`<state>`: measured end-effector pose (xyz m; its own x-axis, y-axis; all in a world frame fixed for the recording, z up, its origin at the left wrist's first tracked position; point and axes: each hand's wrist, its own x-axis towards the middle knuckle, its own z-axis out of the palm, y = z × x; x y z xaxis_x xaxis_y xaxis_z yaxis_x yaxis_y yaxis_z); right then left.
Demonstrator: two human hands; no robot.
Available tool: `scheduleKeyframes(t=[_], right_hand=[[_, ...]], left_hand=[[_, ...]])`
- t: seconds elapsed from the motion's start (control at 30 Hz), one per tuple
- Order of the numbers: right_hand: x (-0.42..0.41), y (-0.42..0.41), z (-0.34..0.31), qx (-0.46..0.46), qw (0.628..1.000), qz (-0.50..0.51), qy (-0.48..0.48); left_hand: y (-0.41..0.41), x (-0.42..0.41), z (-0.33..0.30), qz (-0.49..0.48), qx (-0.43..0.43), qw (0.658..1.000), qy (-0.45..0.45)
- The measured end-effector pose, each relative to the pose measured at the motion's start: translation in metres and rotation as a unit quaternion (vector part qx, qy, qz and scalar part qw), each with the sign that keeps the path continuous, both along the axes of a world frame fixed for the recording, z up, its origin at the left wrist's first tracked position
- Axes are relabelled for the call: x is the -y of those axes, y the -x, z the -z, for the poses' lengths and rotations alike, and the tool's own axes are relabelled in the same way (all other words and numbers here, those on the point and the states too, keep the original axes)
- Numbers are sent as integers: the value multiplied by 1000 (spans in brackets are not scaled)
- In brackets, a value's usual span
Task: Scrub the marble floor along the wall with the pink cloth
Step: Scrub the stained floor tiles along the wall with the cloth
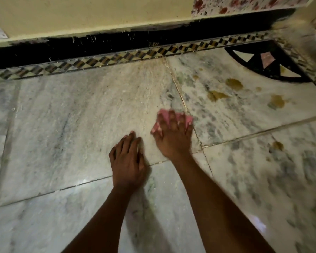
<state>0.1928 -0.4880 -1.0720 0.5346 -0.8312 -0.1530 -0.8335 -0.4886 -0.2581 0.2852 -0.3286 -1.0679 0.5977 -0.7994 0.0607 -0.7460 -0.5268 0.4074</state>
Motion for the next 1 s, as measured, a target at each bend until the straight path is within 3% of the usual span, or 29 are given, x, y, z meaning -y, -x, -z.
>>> scheduleKeyframes(t=[0.07, 0.13, 0.27, 0.33, 0.43, 0.53, 0.67, 0.8, 0.9, 1.0], right_hand=[[-34, 33, 2, 30, 997, -55, 40], [-49, 73, 6, 25, 998, -34, 39], [-1, 72, 10, -14, 987, 159, 16], [42, 31, 9, 1, 981, 191, -30], [78, -16, 1, -21, 997, 59, -50], [58, 0, 6, -20, 998, -67, 0], [73, 30, 7, -45, 998, -29, -25], [151, -39, 3, -28, 992, 113, -38], [160, -84, 3, -32, 999, 19, -27], [130, -54, 2, -12, 995, -99, 7]], left_hand=[[-10, 11, -6, 3, -6, 999, 33], [-33, 39, -13, 42, 33, 997, 47], [-90, 114, -14, 59, 22, 998, 3], [-99, 132, 0, 53, 25, 998, -14], [-101, 137, 17, 45, 57, 997, -1], [-104, 138, 17, 37, 47, 998, 13], [-105, 139, 15, 36, 48, 998, -2], [-105, 142, 18, 31, 49, 998, -16], [-105, 142, 20, 33, 50, 998, -20], [-106, 142, 18, 34, 48, 998, -32]])
